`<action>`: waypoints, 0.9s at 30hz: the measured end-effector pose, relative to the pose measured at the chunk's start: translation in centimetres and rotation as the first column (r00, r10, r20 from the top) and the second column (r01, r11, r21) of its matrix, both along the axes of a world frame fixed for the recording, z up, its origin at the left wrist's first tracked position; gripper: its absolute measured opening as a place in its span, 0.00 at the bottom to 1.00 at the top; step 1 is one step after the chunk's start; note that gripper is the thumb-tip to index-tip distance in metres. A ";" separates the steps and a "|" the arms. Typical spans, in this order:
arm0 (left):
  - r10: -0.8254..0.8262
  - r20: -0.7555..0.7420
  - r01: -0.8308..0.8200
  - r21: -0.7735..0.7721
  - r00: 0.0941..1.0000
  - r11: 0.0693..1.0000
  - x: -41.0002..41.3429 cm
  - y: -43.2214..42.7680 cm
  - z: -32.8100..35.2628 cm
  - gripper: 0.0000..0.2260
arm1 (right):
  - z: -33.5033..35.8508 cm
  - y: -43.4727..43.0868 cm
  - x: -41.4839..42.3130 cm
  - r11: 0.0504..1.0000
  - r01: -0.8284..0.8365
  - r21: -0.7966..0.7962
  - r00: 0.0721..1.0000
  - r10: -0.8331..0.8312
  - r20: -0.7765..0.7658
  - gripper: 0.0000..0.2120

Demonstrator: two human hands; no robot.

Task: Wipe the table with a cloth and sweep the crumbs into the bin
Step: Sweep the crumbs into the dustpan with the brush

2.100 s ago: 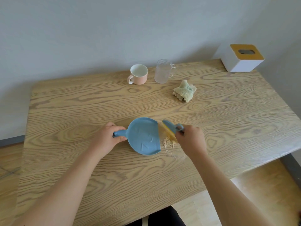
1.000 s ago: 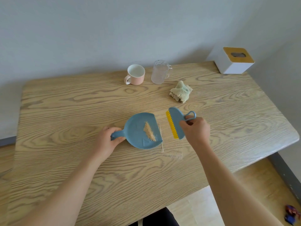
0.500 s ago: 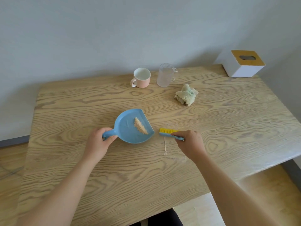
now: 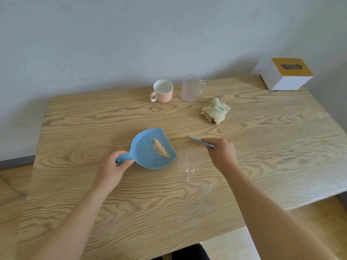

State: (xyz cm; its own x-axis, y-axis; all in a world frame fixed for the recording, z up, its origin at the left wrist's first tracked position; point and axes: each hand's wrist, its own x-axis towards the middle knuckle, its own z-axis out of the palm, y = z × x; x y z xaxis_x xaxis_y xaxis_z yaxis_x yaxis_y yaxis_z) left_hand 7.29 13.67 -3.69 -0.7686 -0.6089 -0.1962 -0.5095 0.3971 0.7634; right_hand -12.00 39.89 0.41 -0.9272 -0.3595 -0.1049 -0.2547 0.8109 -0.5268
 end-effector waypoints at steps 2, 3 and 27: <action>0.013 0.005 -0.013 -0.002 1.000 1.000 -0.1 0.2 0.2 0.12 | -0.2 0.0 0.5 0.998 -0.032 0.054 0.999 0.030 0.045 0.16; 0.017 0.007 -0.017 0.004 1.000 1.000 -0.3 0.5 0.2 0.12 | -0.2 0.4 1.0 0.996 -0.055 0.072 0.997 0.050 0.066 0.17; 0.072 -0.035 -0.071 0.048 0.997 0.996 -2.1 2.8 0.8 0.11 | 0.1 3.4 3.0 0.969 -0.213 0.125 0.969 0.193 0.153 0.22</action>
